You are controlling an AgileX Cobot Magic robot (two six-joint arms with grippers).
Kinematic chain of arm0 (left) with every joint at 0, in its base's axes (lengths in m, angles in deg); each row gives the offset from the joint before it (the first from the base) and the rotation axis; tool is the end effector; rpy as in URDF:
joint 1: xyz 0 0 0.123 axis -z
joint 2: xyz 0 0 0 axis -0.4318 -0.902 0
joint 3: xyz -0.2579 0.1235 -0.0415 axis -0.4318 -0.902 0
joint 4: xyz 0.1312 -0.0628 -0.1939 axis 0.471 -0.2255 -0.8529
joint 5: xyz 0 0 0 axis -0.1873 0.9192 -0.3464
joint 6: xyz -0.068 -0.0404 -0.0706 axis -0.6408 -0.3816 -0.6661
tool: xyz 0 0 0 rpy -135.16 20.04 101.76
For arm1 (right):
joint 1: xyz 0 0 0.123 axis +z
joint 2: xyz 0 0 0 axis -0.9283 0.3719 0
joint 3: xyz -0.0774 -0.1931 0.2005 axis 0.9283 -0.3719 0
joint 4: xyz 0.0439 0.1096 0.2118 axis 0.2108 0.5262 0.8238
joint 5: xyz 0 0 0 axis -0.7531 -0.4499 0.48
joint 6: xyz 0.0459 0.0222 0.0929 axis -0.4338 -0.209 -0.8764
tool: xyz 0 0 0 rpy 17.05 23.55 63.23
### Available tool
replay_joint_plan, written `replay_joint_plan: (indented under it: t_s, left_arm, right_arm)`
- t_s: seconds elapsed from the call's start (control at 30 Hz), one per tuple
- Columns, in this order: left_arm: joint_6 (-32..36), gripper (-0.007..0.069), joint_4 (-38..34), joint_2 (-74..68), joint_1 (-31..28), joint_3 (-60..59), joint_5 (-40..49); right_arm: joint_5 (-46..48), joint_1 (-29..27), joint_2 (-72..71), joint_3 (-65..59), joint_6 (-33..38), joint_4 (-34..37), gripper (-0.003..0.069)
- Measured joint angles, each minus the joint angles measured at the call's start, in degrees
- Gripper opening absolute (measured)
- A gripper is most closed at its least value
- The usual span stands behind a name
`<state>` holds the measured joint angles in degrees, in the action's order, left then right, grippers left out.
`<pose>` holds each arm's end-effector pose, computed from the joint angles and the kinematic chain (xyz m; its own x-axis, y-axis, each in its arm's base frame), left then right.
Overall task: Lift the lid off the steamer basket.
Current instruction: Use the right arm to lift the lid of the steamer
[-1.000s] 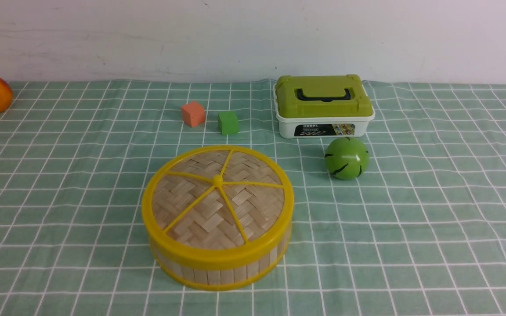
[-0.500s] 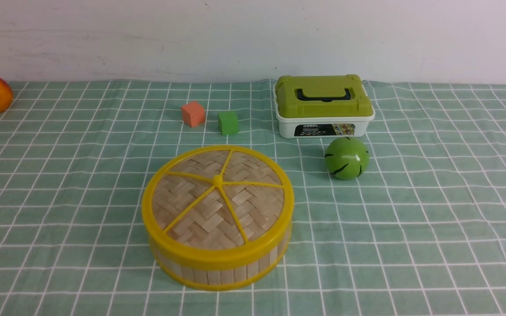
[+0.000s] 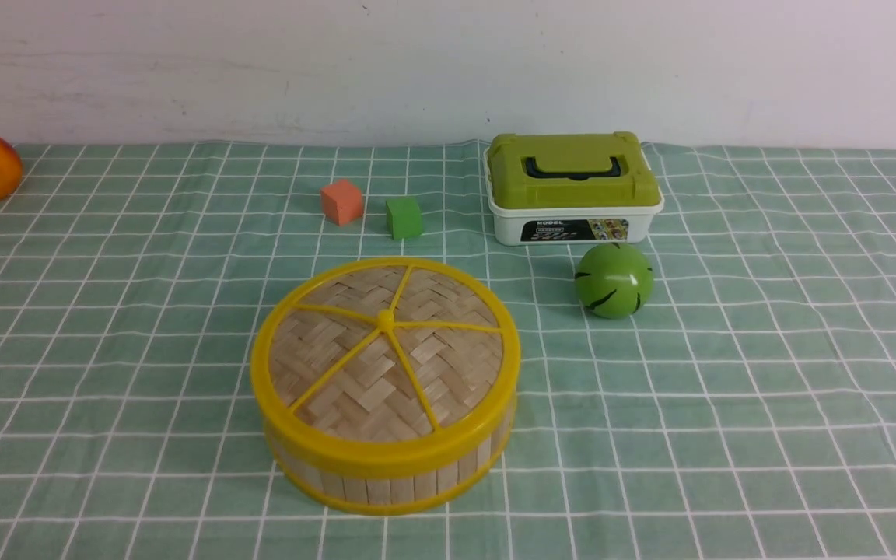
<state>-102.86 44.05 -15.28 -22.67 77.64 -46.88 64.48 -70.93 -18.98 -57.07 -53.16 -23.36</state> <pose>0.0529 -0.0008 0.1633 -0.3200 -0.1728 -0.9315 -0.0259 0.9845 -0.1737 0.0562 0.0376 0.3066 -0.4132 0.3321 -0.8479 -0.1842 0.8814 0.4350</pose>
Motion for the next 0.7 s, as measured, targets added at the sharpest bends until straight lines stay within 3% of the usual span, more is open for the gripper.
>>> replay_joint_plan:
  t_s: [0.03, 0.2, 0.43, 0.5, 0.57, 0.6, 0.7]
  left_arm:
    - [0.00, 0.0239, 0.00, 0.00, 0.00, 0.00, 0.00]
    - [0.00, 0.0239, 0.00, 0.00, 0.00, 0.00, 0.00]
    - [0.00, 0.0239, 0.00, 0.00, 0.00, 0.00, 0.00]
    - [0.00, 0.0239, 0.00, 0.00, 0.00, 0.00, 0.00]
    - [0.00, 0.0239, 0.00, 0.00, 0.00, 0.00, 0.00]
    - [0.00, 0.0239, 0.00, 0.00, 0.00, 0.00, 0.00]
    - [0.00, 0.0239, 0.00, 0.00, 0.00, 0.00, 0.00]
  right_arm:
    - [5.04, 0.00, 5.94, 6.63, 1.28, -2.91, 0.0002]
    - [20.31, 0.00, 22.81, 23.90, 8.86, -8.06, -0.0017]
    - [29.04, 1.36, 42.88, 41.10, 19.07, -4.87, -0.0003]
    - [29.33, 4.69, 48.25, 45.56, 19.50, -5.71, -0.0001]
    - [29.46, 12.23, 54.90, 51.39, 17.89, -10.69, 0.0000]
    - [29.46, 12.23, 55.41, 51.39, 17.62, -11.22, 0.0000]
    - [29.64, 23.28, 64.64, 58.84, 12.59, -21.46, 0.0000]
